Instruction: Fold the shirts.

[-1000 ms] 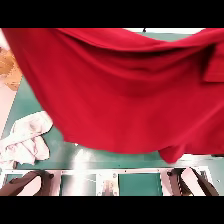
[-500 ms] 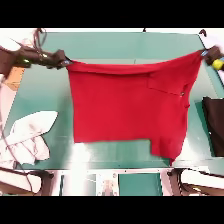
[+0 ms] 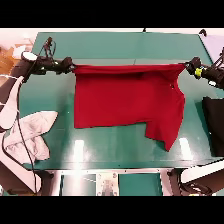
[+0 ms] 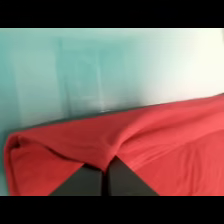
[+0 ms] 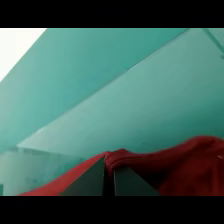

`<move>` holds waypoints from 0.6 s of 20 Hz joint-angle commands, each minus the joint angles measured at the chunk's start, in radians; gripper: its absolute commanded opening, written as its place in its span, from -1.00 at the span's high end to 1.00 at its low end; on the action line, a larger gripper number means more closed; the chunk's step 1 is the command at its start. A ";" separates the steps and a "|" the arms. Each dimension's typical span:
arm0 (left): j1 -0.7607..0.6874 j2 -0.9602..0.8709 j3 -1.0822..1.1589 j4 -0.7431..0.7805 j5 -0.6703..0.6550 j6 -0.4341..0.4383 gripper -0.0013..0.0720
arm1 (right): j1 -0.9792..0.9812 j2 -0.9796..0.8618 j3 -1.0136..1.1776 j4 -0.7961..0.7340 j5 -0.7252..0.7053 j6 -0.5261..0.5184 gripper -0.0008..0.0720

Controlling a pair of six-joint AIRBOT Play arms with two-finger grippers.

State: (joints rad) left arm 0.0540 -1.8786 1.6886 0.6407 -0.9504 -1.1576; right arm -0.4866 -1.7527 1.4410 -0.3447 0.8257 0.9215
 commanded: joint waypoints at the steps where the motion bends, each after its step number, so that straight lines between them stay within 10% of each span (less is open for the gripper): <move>1: 0.000 -0.012 0.005 0.127 -0.108 -0.050 0.91 | -0.048 -0.014 0.012 -0.214 0.128 0.094 0.94; 12: -0.024 -0.043 -0.057 0.240 -0.197 -0.121 0.91 | -0.080 -0.015 -0.149 -0.379 0.185 0.114 0.94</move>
State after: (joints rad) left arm 0.0319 -1.9110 1.6447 0.8650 -1.1355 -1.2606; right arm -0.5663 -1.7668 1.3315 -0.6949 1.0111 1.0340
